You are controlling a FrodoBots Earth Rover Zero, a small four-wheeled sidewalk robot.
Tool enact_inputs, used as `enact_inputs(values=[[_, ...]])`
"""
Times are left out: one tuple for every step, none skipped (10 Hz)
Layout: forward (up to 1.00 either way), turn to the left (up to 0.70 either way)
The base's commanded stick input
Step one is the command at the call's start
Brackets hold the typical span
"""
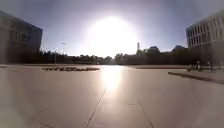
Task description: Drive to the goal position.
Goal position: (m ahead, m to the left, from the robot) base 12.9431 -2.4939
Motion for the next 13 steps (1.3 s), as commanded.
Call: enact_inputs(values=[[0.70, 0.00], [0.70, 0.00], [0.70, 0.00], [0.70, 0.00], [0.70, 0.00], [0.70, 0.00], [0.70, 0.00], [0.70, 0.00], [0.70, 0.00], [0.70, 0.00], [0.70, 0.00], [0.70, 0.00], [0.70, 0.00]])
